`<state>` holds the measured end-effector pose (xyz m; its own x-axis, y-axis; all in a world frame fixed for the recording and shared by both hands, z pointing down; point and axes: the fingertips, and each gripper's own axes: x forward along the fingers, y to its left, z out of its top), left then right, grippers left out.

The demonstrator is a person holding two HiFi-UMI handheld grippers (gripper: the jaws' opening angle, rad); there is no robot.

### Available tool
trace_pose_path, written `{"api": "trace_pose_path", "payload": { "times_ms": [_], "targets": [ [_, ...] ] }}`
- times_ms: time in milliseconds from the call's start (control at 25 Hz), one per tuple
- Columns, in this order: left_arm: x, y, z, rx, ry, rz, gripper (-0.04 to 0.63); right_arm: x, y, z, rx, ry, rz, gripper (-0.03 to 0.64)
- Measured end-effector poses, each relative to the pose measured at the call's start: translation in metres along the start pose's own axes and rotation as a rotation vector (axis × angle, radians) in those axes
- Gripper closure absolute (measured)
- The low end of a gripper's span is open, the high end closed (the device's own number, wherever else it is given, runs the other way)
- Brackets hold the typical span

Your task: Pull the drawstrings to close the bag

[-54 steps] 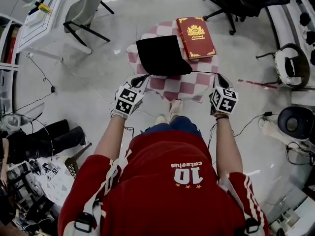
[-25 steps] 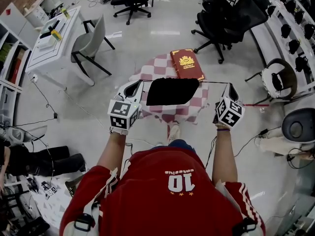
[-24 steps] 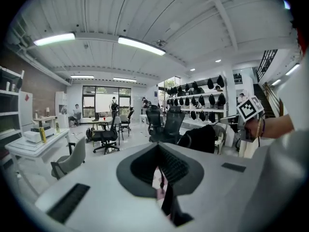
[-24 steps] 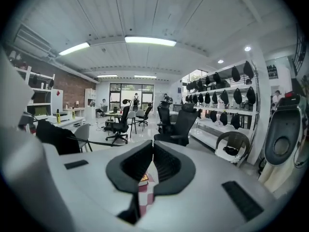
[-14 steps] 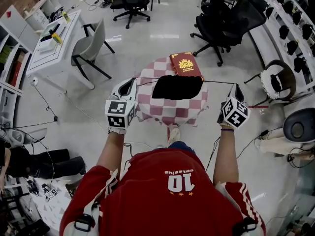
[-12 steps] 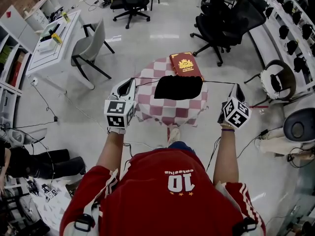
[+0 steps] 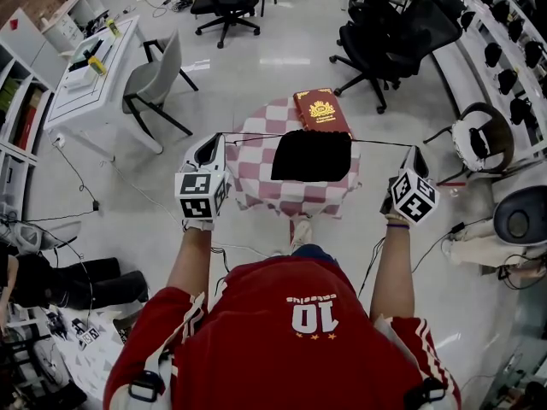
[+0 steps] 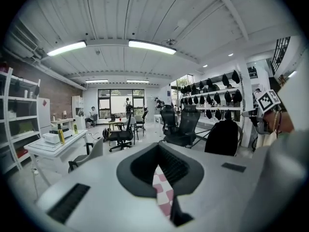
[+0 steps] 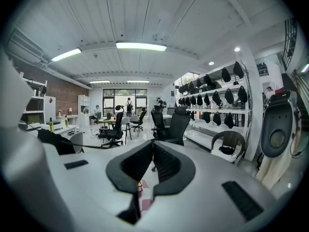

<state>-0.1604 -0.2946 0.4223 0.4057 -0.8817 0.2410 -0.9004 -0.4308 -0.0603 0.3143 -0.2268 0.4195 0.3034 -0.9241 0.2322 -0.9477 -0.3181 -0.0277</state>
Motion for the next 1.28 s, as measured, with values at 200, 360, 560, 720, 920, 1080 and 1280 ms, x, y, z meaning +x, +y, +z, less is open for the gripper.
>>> {"api": "trace_pose_path", "payload": {
  "times_ms": [200,360,560,720,920,1080,1280],
  "targets": [
    [-0.001,0.007,-0.002,-0.02,0.002,0.017,0.591,-0.001,-0.006,-0.001,0.016,0.004,-0.002,0.594],
    [-0.002,0.013,-0.004,-0.038,0.002,0.028,0.591,-0.002,-0.007,-0.003,0.021,0.006,-0.001,0.594],
    [-0.001,0.02,-0.004,-0.062,-0.003,0.038,0.591,-0.001,-0.006,-0.006,0.024,0.01,0.006,0.594],
    [-0.001,0.027,-0.005,-0.094,-0.005,0.049,0.591,0.001,-0.001,-0.007,0.033,0.016,0.023,0.594],
    [0.008,0.034,-0.005,-0.108,-0.006,0.063,0.591,0.015,0.005,-0.01,0.042,0.034,0.05,0.594],
    [0.019,0.04,-0.002,-0.108,-0.002,0.081,0.591,0.034,0.011,-0.009,0.034,0.046,0.072,0.594],
    [0.038,0.052,-0.001,-0.116,0.008,0.112,0.591,0.069,0.024,-0.01,0.029,0.069,0.11,0.594]
  ]
}}
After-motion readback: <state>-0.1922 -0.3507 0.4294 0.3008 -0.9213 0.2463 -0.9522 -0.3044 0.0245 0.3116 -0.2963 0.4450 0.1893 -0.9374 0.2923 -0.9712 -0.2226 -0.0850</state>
